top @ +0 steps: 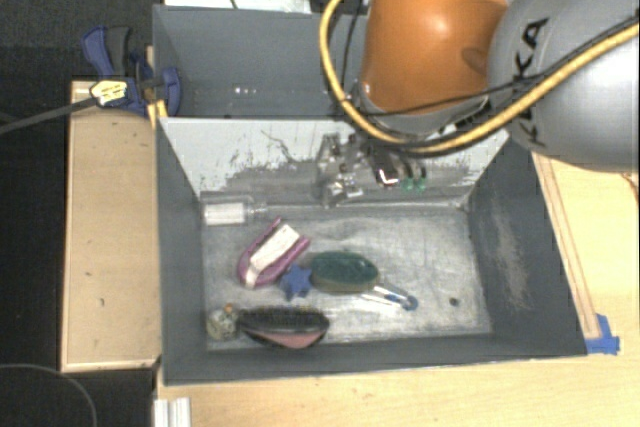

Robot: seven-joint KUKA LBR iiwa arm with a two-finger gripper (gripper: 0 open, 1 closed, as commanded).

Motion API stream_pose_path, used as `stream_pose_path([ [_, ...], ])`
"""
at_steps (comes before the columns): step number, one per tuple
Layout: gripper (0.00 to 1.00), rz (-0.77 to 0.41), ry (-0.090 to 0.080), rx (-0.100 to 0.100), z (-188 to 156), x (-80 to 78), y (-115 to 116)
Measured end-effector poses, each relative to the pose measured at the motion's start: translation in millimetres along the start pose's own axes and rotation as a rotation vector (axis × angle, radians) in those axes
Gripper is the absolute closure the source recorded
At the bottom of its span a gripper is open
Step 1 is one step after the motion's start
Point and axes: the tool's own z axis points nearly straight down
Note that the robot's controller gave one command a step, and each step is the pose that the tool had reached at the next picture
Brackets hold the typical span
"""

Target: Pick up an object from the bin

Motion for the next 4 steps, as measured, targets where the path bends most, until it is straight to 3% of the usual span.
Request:
stream_pose_path([
  [1, 1.0, 0.211, 0.015, 0.0, 86, -10.5, 67],
  [2, 0.0, 0.214, 0.01, 0.001, 84, -11.8, 65],
  [3, 0.0, -0.065, 0.005, -0.002, 210, 23.1, 79],
  [4, 0.0, 0.08, -0.003, -0.002, 207, 42.6, 28],
])
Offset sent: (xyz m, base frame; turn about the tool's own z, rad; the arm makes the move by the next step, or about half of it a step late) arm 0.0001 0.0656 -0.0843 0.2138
